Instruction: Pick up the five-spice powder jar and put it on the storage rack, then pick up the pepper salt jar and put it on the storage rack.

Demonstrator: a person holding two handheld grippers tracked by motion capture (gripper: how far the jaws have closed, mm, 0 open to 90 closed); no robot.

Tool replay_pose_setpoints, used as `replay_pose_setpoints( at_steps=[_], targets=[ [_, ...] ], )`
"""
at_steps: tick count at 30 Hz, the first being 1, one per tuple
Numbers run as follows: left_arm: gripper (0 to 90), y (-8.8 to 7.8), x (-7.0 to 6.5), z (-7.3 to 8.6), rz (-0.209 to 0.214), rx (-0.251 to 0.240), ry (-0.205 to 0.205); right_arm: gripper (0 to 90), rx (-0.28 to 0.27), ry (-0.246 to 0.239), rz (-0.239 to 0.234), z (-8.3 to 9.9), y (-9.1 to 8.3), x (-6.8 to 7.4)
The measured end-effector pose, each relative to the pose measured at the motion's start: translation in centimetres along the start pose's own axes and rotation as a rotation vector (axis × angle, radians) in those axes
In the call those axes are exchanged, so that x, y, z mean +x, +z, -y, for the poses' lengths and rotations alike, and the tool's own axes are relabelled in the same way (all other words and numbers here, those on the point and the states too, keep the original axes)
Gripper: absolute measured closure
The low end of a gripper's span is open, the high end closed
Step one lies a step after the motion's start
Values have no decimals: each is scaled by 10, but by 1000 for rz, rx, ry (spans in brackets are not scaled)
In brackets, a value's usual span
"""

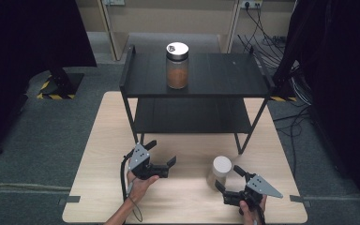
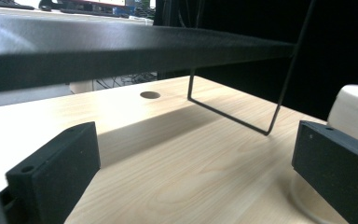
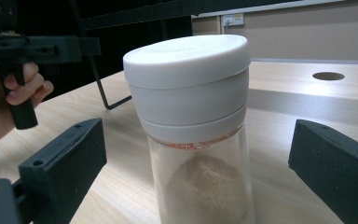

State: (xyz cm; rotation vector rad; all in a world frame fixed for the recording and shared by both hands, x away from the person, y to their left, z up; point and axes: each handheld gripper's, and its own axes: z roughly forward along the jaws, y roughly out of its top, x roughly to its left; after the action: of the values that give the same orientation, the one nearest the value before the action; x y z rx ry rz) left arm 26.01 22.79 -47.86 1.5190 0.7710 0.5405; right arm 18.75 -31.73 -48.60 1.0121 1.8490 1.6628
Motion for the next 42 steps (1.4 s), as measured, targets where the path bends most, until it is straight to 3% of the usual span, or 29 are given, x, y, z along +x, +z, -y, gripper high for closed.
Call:
replay_pose_setpoints(
  at_steps=[10,42],
  targets=[
    [2,3,-1,12,-14,9,1,44,-2,-8,-2,0,-1,0],
    [3,3,-4,13,-11,23,4,44,-32,-8,-5,2,2,4]
  ],
)
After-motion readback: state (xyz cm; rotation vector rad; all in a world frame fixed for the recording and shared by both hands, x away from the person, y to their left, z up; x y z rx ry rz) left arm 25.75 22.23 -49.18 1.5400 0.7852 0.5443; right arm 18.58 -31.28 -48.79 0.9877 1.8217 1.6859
